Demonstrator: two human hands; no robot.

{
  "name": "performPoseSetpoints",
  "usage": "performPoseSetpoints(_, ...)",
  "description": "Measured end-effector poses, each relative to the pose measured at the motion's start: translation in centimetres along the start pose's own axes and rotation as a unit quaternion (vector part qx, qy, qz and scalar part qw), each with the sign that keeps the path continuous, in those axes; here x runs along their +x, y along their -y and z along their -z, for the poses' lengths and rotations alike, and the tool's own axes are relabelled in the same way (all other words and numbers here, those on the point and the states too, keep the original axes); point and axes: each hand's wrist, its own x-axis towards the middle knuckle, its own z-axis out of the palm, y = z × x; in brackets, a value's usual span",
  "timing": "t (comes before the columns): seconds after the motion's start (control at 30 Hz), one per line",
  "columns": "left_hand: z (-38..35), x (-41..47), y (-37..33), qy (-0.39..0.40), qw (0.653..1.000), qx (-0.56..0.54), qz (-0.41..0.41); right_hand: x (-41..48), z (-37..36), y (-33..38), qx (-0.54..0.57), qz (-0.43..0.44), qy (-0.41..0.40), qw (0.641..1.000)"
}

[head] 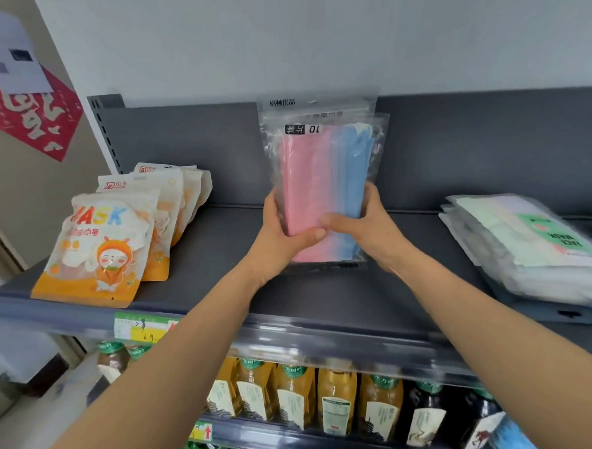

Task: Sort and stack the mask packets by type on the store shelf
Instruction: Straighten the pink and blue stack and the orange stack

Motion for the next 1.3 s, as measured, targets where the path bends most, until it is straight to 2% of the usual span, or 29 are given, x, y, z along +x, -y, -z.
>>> performPoseSetpoints(0.2,0.2,0.5,0.1,-0.059,0.998,-0.012,-0.032,-0.7,-0.8,-0.2,-0.017,0.011,-0.074,0.997)
performPoseSetpoints(0.37,0.6,0.3,0.2,0.011,1.0,-0.014,0.015,-2.1,-1.6,-0.5,-0.042,-0.01,-0.067,0.997)
performPoseSetpoints(0.5,1.1,0.5,-1.1,-0.008,0.999,-0.013,0.034,-2.8,-2.2,1.1,-0.073,-0.008,-0.142,0.987)
performPoseSetpoints(0.57,1.8,1.0,-1.7,0.017,0.995,-0.019,0.099,-2.8,-2.5,1.6,-0.088,-0.034,-0.175,0.98)
performPoseSetpoints(0.63,2.3,1.5,-2.0,0.064,0.977,0.023,0.201,-2.6,-2.9,1.5,-0.128,-0.117,-0.175,0.969)
performPoseSetpoints(0.7,2.5,1.7,-1.8,0.064,0.958,0.065,0.271,-2.5,-3.5,0.9,-0.186,-0.211,-0.174,0.944)
performPoseSetpoints(0.8,2.0,1.9,-1.2,0.023,0.962,0.065,0.265,-2.6,-4.0,0.7,-0.223,-0.234,-0.198,0.925)
performPoseSetpoints(0.97,2.1,1.4,-1.3,-0.019,0.961,0.013,0.276,-2.8,-3.2,1.6,-0.186,-0.244,-0.202,0.93)
performPoseSetpoints(1.07,2.3,1.1,-1.8,-0.018,0.961,-0.012,0.276,-2.6,-2.9,1.5,-0.13,-0.253,-0.197,0.938)
performPoseSetpoints(1.3,1.7,0.1,-2.4,-0.004,0.966,0.051,0.252,-2.1,-2.9,1.4,-0.115,-0.237,-0.171,0.949)
